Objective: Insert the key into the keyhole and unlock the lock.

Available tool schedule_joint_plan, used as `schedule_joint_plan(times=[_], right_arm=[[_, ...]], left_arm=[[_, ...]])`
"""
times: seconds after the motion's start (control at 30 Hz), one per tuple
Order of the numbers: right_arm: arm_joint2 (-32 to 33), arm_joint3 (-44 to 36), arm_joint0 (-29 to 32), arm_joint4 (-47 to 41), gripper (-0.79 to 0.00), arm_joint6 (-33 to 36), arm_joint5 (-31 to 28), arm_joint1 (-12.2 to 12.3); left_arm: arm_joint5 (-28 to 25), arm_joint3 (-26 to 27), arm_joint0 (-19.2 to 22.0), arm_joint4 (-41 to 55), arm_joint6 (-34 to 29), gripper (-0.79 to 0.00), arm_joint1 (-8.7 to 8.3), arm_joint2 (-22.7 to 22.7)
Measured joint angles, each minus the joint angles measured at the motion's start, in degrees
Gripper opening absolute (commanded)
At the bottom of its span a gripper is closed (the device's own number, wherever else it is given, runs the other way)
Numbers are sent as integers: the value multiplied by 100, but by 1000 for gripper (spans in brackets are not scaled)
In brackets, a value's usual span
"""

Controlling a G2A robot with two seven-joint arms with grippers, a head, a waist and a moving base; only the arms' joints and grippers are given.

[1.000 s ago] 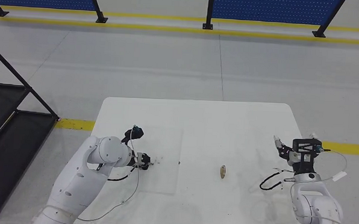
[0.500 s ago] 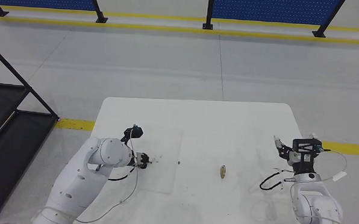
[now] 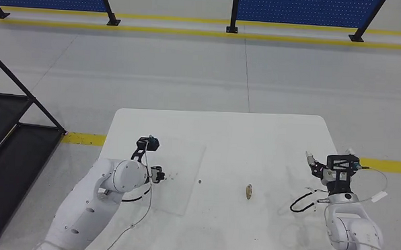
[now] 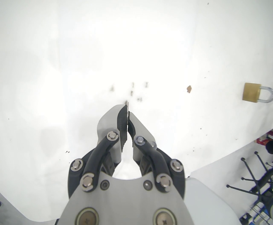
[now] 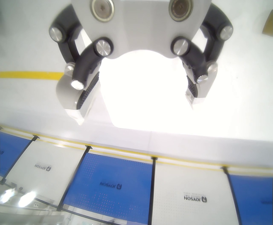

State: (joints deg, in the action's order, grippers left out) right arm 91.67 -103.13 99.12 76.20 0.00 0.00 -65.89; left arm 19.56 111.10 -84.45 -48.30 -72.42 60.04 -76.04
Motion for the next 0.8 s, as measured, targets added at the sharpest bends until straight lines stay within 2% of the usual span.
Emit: schedule_joint_plan(times=[0.2,0.5,0.67,0.8], right_arm=[[0,0,0,0,0,0,0,0],[0,0,0,0,0,0,0,0],[0,0,0,0,0,0,0,0],[0,0,0,0,0,0,0,0]], left_arm=[[-344,453,-330,1058,515,-785,4,-497],[-1658,393,-918,3279,928,-785,-30,-1631],[-2465,57,-1112,4588,694,-785,-50,-2045],[-3079,-457,-1055,5812,72,-785,-83,-2291]])
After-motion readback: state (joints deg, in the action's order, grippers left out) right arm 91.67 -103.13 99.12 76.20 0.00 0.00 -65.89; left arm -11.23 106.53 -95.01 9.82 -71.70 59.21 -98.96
